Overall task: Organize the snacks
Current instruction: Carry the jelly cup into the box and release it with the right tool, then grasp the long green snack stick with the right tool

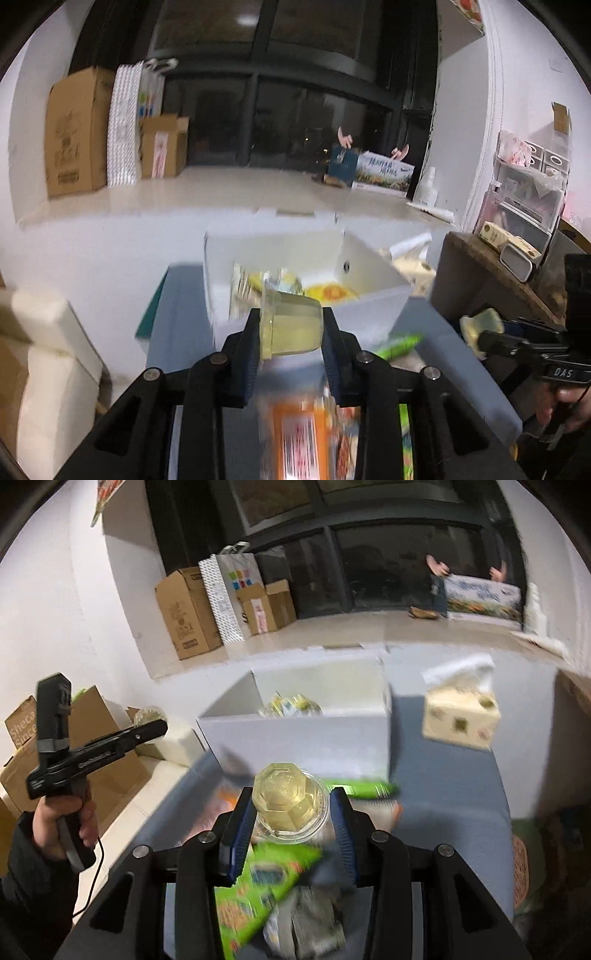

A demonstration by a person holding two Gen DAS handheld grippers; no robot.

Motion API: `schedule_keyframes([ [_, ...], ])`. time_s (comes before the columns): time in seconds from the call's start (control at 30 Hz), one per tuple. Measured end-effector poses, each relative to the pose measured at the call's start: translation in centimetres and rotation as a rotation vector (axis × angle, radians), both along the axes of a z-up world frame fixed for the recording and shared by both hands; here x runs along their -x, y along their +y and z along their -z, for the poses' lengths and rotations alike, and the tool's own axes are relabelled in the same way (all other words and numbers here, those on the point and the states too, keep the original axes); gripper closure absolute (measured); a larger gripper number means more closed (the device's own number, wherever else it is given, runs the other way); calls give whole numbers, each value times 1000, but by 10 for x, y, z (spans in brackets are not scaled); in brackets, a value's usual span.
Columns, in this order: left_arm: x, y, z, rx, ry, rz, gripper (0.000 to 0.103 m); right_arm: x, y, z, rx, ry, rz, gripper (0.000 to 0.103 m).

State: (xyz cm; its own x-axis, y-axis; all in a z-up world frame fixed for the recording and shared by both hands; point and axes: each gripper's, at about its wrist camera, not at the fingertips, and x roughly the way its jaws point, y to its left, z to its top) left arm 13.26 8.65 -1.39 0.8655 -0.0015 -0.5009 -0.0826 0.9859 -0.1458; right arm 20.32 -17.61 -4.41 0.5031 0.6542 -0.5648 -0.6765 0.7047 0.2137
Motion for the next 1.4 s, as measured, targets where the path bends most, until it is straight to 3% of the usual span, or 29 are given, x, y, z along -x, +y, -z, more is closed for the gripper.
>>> schedule_keyframes([
  [0.2,-76,4,-24,-19,10,-5,70,-65,51,-26,18,-9,15,58],
  [0.43,-139,12,2,-49,104,-28,68,-147,98,-10,137,39,66,58],
  [0.5,-150,16,12,-55,157,-49,61,-157,104,-3,172,16,85,57],
  [0.53,-152,17,15,-60,167,-61,44,-162,105,0,181,21,98,48],
  [0.57,-151,20,18,-59,170,-74,19,-167,105,3,179,42,113,35],
  [0.6,-149,22,19,-48,161,-82,8,-171,102,6,159,60,132,5],
  [0.63,-145,25,19,-36,142,-85,1,-172,99,5,140,60,142,0],
  [1.03,-101,12,-5,-17,105,-58,0,-144,75,-16,60,36,136,0],
  [1.27,-33,-26,-19,-26,41,48,0,-78,25,-29,-26,-23,99,0],
  [1.4,4,-43,-15,-11,24,98,0,-29,-12,-15,-38,-37,95,0],
])
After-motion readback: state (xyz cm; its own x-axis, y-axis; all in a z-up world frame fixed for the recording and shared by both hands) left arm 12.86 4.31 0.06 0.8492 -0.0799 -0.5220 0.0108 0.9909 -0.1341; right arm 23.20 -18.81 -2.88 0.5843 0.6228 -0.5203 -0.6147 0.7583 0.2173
